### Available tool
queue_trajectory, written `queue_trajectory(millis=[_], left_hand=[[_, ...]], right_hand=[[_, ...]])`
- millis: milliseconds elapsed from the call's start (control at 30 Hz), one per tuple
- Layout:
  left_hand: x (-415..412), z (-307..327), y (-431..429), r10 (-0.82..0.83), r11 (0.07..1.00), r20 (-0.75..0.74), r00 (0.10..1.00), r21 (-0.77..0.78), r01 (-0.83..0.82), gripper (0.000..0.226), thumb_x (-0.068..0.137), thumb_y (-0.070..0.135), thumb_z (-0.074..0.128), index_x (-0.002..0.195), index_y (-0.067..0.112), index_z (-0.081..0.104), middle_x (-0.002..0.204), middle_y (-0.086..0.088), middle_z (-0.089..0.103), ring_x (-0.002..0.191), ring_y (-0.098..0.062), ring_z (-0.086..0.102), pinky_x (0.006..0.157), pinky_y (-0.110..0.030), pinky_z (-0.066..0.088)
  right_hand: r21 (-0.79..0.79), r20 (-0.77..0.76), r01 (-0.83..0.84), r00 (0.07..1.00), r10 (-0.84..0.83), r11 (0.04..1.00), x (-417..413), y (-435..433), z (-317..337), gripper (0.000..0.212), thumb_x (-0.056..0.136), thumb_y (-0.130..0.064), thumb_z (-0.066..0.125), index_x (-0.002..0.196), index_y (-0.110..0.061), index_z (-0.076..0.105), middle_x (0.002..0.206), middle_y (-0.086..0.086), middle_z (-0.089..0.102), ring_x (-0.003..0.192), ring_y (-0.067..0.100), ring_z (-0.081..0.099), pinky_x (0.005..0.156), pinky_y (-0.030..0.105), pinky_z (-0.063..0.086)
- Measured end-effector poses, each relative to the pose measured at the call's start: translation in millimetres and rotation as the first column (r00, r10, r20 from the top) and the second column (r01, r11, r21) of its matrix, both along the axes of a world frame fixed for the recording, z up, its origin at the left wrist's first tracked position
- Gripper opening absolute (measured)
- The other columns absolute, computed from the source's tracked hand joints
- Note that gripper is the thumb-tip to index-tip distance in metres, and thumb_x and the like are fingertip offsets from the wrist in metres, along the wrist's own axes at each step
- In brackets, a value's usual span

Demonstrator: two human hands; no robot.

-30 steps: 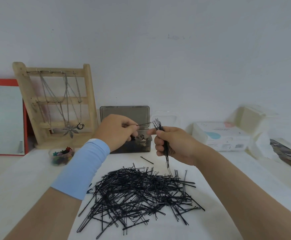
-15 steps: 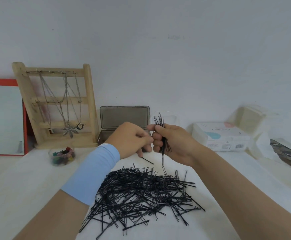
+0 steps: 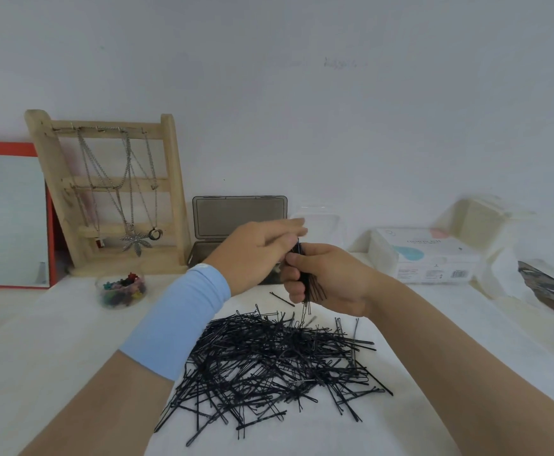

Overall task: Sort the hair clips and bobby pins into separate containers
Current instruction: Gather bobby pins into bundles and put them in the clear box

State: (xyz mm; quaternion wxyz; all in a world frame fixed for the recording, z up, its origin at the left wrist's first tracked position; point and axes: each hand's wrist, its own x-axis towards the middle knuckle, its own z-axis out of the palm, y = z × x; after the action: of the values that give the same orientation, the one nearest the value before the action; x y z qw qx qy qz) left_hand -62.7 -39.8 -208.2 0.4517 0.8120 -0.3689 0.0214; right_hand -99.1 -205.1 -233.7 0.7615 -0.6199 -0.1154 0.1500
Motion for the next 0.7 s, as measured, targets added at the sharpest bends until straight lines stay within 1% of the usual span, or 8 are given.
queue_trajectory(millis=[100,200,267,333,367,467,567,700], left_hand=[[3,1,6,-0.072,0.996,-0.053,0.996,-0.058,0.069,0.037,0.103,0.023,0.047,0.134,0.042,0.051,0.121,0.009,0.069,0.085,0.0,0.063,0.094,-0.021,0.047],[3,-1,2,-0.114,0.987,-0.16,0.98,-0.132,0.093,0.034,0.097,0.04,0.051,0.129,0.051,0.047,0.12,-0.005,0.069,0.099,-0.004,0.064,0.104,-0.031,0.044],[2,-4,-6,-0.095,0.949,-0.324,0.941,-0.315,-0.013,0.031,0.094,0.043,0.053,0.125,0.045,0.052,0.129,-0.005,0.064,0.112,-0.008,0.063,0.104,-0.033,0.046],[3,-6,-13,-0.122,0.873,-0.583,0.803,-0.448,-0.192,0.031,0.099,0.038,0.05,0.127,0.024,0.055,0.131,-0.008,0.062,0.109,-0.013,0.064,0.096,-0.033,0.051],[3,-7,-15,-0.152,0.859,-0.691,0.707,-0.446,-0.251,0.039,0.102,0.039,0.045,0.129,0.013,0.055,0.129,-0.013,0.062,0.108,-0.019,0.065,0.092,-0.034,0.053],[-1,-12,-19,-0.212,0.911,-0.858,0.467,-0.346,-0.222,0.063,0.102,0.049,0.037,0.133,-0.005,0.047,0.131,-0.026,0.057,0.114,-0.035,0.061,0.096,-0.043,0.049],[-9,-12,-25,-0.377,0.868,-0.866,0.328,-0.454,-0.202,0.07,0.102,0.047,0.037,0.137,-0.014,0.038,0.129,-0.033,0.056,0.115,-0.042,0.061,0.096,-0.047,0.049],[-9,-2,-24,-0.625,0.681,-0.755,0.198,-0.651,-0.336,0.071,0.105,0.036,0.034,0.14,-0.024,0.021,0.136,-0.045,0.041,0.126,-0.054,0.046,0.104,-0.054,0.039]], right_hand=[[-0.012,-0.031,-0.027,0.999,0.027,1.0,-1,-2,0,0.025,0.106,-0.01,0.036,0.091,-0.013,0.057,0.067,0.0,0.041,0.056,0.014,0.036,0.055,0.026,0.03],[0.006,-0.053,0.002,0.999,-0.002,1.0,0,-2,1,0.026,0.106,-0.011,0.034,0.088,-0.015,0.053,0.066,-0.001,0.036,0.053,0.012,0.031,0.051,0.023,0.03],[0.115,-0.066,0.087,0.995,-0.08,0.99,3,-4,5,0.025,0.105,-0.011,0.032,0.087,-0.016,0.048,0.064,-0.002,0.032,0.053,0.012,0.028,0.049,0.023,0.029],[0.282,-0.071,0.185,0.983,-0.172,0.941,6,-12,11,0.023,0.102,-0.01,0.032,0.086,-0.016,0.046,0.064,-0.002,0.031,0.052,0.013,0.028,0.05,0.024,0.026],[0.356,-0.064,0.226,0.974,-0.218,0.907,7,-16,14,0.022,0.1,-0.008,0.032,0.086,-0.016,0.046,0.065,-0.001,0.031,0.053,0.014,0.028,0.053,0.025,0.025],[0.485,-0.018,0.311,0.938,-0.347,0.817,9,-26,18,0.023,0.091,0.001,0.029,0.087,-0.014,0.046,0.069,0.002,0.031,0.057,0.018,0.03,0.06,0.029,0.024],[0.487,0.04,0.341,0.911,-0.411,0.804,9,-27,18,0.026,0.086,0.005,0.026,0.087,-0.013,0.045,0.069,0.003,0.034,0.059,0.019,0.034,0.061,0.03,0.027],[0.362,0.137,0.402,0.869,-0.474,0.841,12,-20,12,0.027,0.09,0.009,0.03,0.09,-0.014,0.045,0.07,0.004,0.044,0.062,0.02,0.042,0.065,0.032,0.035]])
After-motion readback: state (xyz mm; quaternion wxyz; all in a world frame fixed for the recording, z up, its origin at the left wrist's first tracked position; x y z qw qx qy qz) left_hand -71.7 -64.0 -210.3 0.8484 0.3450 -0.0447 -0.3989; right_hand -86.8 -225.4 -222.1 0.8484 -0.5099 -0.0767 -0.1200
